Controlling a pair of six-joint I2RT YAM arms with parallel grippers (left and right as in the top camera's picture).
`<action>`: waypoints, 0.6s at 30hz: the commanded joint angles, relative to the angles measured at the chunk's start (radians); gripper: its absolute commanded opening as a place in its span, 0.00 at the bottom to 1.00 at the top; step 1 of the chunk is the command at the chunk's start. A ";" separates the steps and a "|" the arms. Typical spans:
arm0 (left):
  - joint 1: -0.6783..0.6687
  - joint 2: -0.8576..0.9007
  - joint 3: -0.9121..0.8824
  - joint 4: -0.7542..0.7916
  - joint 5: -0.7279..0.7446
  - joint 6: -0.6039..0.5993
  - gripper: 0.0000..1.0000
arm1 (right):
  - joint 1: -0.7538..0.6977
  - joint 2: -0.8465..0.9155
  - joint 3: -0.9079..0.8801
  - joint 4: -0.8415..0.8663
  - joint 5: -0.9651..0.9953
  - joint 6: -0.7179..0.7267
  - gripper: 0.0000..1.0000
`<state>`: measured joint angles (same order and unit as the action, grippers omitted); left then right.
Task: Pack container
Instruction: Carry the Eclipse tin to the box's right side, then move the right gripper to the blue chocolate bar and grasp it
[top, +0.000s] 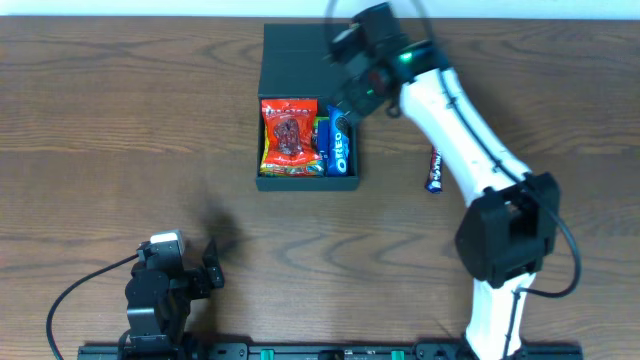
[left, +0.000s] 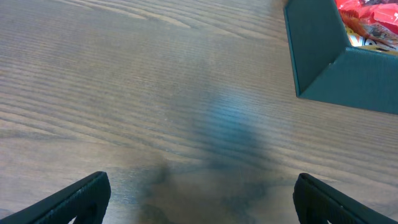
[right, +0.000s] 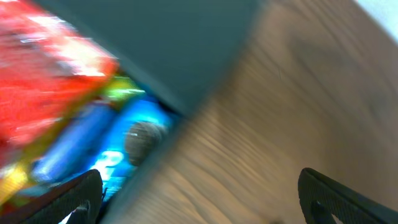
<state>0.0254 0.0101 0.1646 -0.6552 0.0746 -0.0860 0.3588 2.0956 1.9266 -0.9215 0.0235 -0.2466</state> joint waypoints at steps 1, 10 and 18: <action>0.005 -0.006 -0.006 -0.006 -0.007 -0.011 0.95 | -0.108 0.032 -0.030 -0.029 0.050 0.262 0.99; 0.005 -0.006 -0.006 -0.006 -0.007 -0.011 0.95 | -0.229 0.034 -0.229 -0.061 0.007 0.472 0.92; 0.005 -0.006 -0.006 -0.006 -0.007 -0.011 0.95 | -0.233 0.034 -0.374 0.008 0.060 0.601 0.91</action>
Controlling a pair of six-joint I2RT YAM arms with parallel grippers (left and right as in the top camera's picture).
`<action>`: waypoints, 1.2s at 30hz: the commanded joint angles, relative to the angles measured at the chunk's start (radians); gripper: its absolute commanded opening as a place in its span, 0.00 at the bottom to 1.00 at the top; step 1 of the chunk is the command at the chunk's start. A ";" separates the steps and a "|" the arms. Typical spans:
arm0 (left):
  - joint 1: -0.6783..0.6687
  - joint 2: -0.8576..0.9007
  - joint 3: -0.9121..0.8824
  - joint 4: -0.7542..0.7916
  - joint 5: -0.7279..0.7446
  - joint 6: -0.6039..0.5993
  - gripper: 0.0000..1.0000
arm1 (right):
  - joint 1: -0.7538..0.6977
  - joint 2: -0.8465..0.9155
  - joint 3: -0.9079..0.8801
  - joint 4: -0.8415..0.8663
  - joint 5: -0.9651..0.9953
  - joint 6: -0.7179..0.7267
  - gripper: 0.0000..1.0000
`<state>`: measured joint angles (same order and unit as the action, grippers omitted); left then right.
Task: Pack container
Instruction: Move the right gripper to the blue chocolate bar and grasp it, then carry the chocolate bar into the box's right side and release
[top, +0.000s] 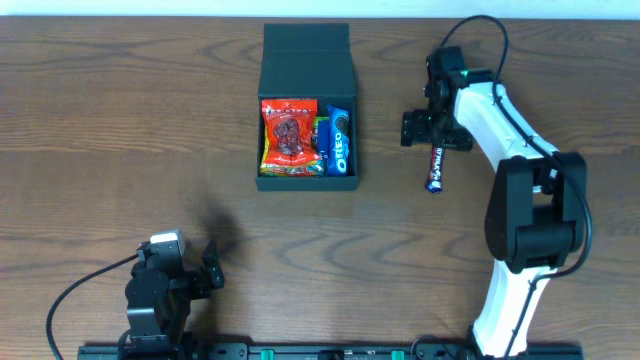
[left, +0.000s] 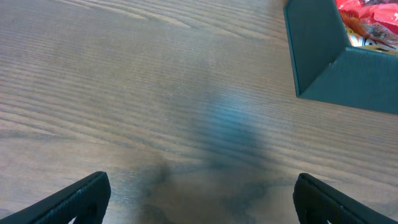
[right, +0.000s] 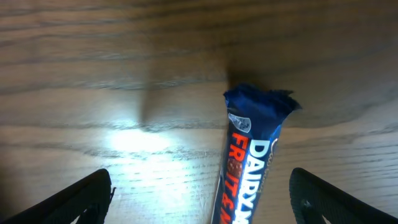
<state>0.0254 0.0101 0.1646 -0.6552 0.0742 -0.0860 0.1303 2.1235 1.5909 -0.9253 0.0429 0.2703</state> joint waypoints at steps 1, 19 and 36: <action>0.005 -0.006 -0.006 -0.006 -0.007 -0.011 0.95 | -0.006 0.006 -0.051 0.024 0.039 0.086 0.90; 0.005 -0.006 -0.006 -0.006 -0.007 -0.011 0.95 | -0.007 0.005 -0.097 0.132 0.023 0.092 0.26; 0.005 -0.006 -0.006 -0.006 -0.007 -0.011 0.95 | 0.275 -0.002 0.339 0.016 -0.140 0.179 0.22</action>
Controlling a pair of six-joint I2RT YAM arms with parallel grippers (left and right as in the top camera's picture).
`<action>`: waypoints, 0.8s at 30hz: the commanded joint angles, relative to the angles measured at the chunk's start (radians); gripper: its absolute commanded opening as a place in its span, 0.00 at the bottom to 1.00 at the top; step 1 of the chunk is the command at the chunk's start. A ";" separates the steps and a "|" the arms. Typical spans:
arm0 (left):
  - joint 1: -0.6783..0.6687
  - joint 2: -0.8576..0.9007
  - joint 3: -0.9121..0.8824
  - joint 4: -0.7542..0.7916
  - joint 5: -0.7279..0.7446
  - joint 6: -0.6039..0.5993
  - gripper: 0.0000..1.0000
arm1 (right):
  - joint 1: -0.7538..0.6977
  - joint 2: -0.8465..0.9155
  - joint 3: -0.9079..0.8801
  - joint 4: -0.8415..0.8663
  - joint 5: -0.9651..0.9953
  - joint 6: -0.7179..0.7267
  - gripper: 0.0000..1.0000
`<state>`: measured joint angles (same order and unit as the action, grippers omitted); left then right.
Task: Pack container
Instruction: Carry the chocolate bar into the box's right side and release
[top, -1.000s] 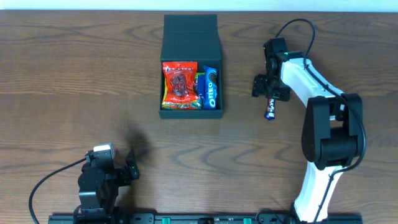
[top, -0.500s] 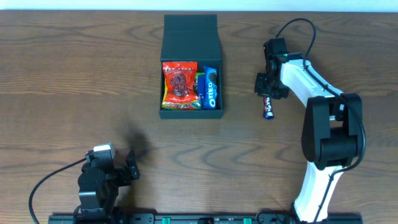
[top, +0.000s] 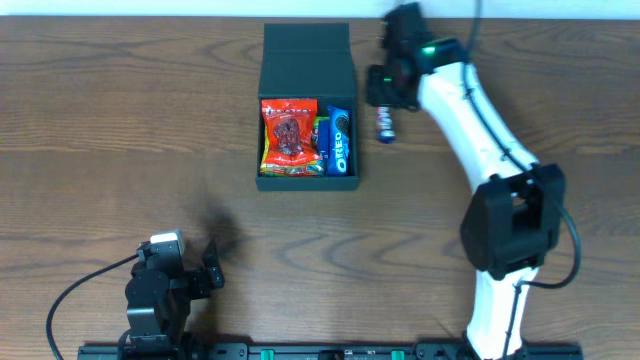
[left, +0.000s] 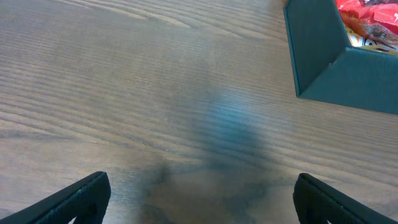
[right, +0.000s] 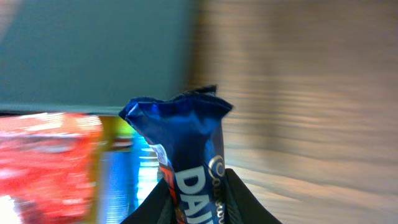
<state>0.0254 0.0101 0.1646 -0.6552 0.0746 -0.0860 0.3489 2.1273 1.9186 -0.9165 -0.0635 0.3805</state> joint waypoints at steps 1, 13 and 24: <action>0.005 -0.006 -0.006 -0.006 -0.007 -0.011 0.95 | 0.074 -0.002 0.010 0.014 -0.033 0.095 0.21; 0.005 -0.006 -0.006 -0.006 -0.007 -0.011 0.95 | 0.135 0.006 -0.002 0.008 0.034 0.154 0.78; 0.005 -0.006 -0.005 -0.050 -0.056 0.026 0.95 | 0.010 0.005 -0.001 0.100 0.175 0.059 0.88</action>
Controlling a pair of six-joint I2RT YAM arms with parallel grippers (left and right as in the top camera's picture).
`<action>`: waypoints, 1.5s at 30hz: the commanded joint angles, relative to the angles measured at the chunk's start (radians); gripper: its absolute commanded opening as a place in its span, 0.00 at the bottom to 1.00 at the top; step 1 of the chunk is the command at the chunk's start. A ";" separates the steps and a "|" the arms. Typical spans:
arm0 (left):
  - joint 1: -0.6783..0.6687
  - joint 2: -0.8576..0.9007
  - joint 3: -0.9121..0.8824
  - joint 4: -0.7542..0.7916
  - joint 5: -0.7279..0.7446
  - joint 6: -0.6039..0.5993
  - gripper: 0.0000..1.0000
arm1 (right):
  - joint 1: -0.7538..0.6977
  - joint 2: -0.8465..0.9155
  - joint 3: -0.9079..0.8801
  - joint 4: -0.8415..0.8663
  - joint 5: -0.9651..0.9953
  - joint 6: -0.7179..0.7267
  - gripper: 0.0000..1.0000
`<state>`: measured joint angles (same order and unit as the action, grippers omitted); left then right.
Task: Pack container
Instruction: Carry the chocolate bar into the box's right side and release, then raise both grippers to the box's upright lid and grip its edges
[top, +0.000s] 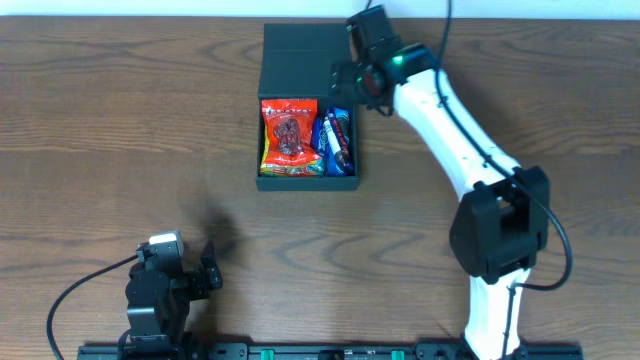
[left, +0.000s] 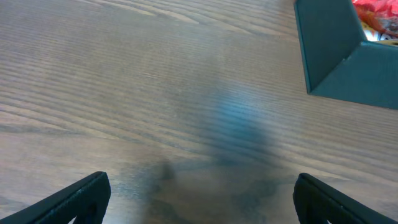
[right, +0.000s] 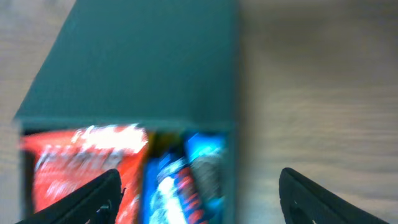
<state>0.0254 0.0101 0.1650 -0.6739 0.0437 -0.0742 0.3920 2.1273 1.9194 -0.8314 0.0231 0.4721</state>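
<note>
The dark green box (top: 306, 178) lies open in the overhead view, its lid (top: 306, 52) folded back. Inside are a red snack bag (top: 288, 135), a blue Oreo pack (right: 202, 155) and, beside that pack, a blue chocolate bar (top: 338, 140) with red lettering. The right wrist view shows that bar (right: 173, 196) blurred. My right gripper (top: 348, 85) hangs open over the box's back right part, its fingers apart and holding nothing (right: 202, 205). My left gripper (top: 208, 275) rests open near the table's front left, over bare wood (left: 202, 205).
Brown wooden table (top: 120, 120) all round the box. In the left wrist view, the box's near corner (left: 336, 62) shows at the upper right. My right arm (top: 450, 130) reaches across the table's right half.
My right gripper was shut on the chocolate bar just right of the box. Now it is open over the box, and the bar lies inside by the Oreo pack. The left arm shifted very slightly.
First my right gripper was open over the box's right side while the bar lay on the table to the right. Then it was open above the bar. Later it held the bar beside the box. Now the bar lies in the box.
</note>
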 joint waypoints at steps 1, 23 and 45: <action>0.005 -0.006 -0.005 -0.032 -0.026 0.014 0.95 | -0.055 0.005 -0.002 0.036 0.097 -0.033 0.90; 0.007 0.354 -0.025 0.940 0.086 -0.059 0.95 | -0.166 0.035 -0.004 0.158 -0.044 -0.194 0.98; 0.001 2.026 1.611 0.288 0.373 0.131 0.95 | -0.159 0.038 -0.004 0.142 -0.057 -0.201 0.99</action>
<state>0.0261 1.9541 1.6752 -0.3550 0.3584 0.0349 0.2321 2.1517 1.9194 -0.6903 -0.0303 0.2821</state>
